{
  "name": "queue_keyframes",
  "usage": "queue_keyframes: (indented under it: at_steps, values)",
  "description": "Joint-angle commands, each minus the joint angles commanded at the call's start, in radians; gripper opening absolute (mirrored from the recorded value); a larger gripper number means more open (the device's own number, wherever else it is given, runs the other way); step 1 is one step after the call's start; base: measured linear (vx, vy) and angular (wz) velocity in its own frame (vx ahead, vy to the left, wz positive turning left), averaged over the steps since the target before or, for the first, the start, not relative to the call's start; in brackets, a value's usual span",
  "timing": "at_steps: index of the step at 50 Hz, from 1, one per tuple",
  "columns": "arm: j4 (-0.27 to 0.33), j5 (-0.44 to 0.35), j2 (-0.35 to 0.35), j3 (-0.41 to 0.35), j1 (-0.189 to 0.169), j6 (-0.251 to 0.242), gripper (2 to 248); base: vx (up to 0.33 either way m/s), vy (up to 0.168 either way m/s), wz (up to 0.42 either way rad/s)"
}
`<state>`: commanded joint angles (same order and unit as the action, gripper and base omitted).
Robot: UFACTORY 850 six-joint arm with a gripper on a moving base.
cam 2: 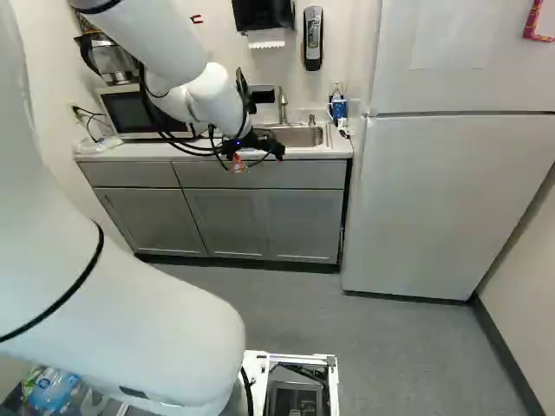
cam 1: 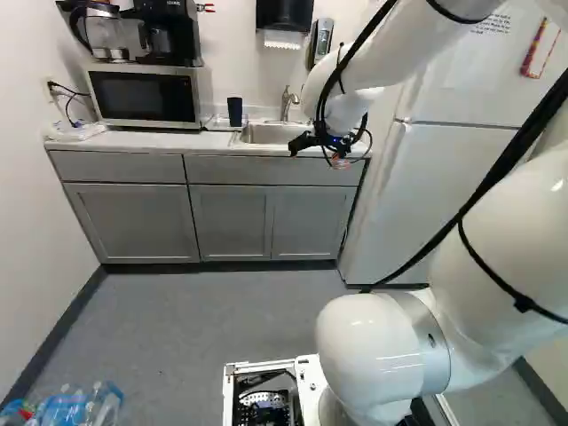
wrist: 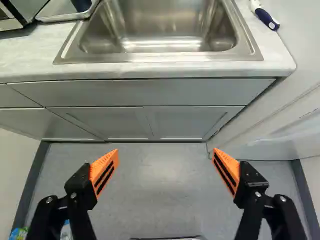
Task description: Rinse the cup and place it in the tray
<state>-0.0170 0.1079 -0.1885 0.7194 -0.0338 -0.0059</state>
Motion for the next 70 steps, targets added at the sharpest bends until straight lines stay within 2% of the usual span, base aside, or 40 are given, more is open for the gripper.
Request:
queue_keyframes:
  at_steps: [36, 52, 70]
  values:
    - [0.008, -0.453, -0.042, -0.292, 0.016, 0.003, 247, 0.000, 0.000, 0.000]
    - [0.011, -0.620, -0.057, -0.400, 0.021, 0.004, 247, 0.000, 0.000, 0.000]
    - [0.013, -0.762, -0.070, -0.491, 0.026, 0.005, 247, 0.000, 0.000, 0.000]
